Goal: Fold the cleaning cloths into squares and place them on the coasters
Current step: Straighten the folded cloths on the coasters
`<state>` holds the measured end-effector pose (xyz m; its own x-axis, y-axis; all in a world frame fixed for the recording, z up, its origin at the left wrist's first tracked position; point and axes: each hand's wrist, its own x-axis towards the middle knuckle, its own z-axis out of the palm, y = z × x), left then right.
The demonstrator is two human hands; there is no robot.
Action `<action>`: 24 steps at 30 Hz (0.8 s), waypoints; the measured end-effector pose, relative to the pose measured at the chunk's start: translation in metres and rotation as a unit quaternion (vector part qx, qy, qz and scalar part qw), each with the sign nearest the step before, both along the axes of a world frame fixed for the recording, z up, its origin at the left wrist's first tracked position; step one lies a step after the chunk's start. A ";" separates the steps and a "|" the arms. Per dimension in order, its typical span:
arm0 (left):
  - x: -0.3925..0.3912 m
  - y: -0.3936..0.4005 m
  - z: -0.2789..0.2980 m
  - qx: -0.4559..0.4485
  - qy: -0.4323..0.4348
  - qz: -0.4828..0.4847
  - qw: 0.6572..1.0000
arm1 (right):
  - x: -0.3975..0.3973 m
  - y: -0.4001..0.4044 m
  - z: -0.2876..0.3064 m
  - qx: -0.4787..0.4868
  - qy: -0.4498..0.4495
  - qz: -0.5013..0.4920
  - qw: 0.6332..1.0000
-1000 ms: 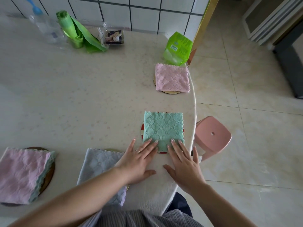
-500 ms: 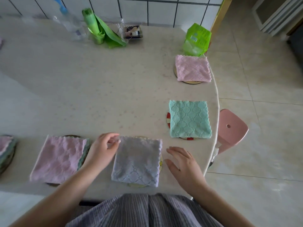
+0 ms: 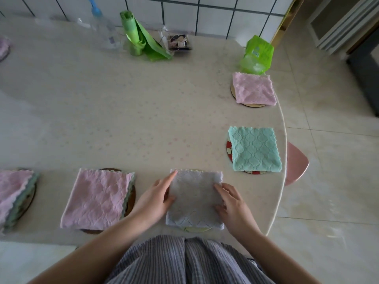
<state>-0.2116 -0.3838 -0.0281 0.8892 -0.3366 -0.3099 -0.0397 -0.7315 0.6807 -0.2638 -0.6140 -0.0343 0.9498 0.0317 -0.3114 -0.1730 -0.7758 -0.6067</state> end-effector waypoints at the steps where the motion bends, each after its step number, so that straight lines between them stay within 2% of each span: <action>1: -0.001 0.002 0.000 -0.003 0.000 -0.016 1.000 | -0.001 0.000 0.000 0.000 -0.006 0.001 1.000; 8: -0.001 0.010 -0.007 -0.035 0.022 -0.038 0.998 | -0.002 0.003 -0.004 -0.007 -0.007 -0.018 1.000; 10: -0.001 0.010 -0.005 -0.007 -0.016 -0.038 0.999 | -0.002 0.005 -0.002 -0.023 -0.004 -0.023 0.999; 12: -0.003 0.011 -0.003 0.053 -0.093 -0.047 0.993 | -0.005 0.007 0.001 -0.069 -0.019 -0.020 0.997; 14: -0.007 0.011 -0.004 0.084 -0.140 -0.090 0.982 | -0.010 0.013 0.005 -0.107 -0.047 0.002 0.993; 16: -0.011 0.010 -0.007 0.115 -0.173 -0.175 0.962 | -0.014 0.023 0.008 -0.129 -0.077 0.043 0.988; 18: -0.013 0.010 -0.012 0.167 -0.172 -0.256 0.937 | -0.017 0.033 0.004 -0.143 -0.081 0.084 0.983; 20: -0.013 0.014 -0.017 0.200 -0.153 -0.284 0.925 | -0.018 0.038 -0.001 -0.160 -0.060 0.094 0.981; 24: -0.008 0.018 -0.020 0.191 -0.130 -0.317 0.920 | -0.022 0.031 -0.006 -0.198 -0.041 0.113 0.973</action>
<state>-0.2192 -0.3661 -0.0484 0.6129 -0.7232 -0.3183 -0.6649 -0.6897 0.2867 -0.2861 -0.5835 -0.0406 0.9549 0.1351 -0.2645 0.0652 -0.9642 -0.2568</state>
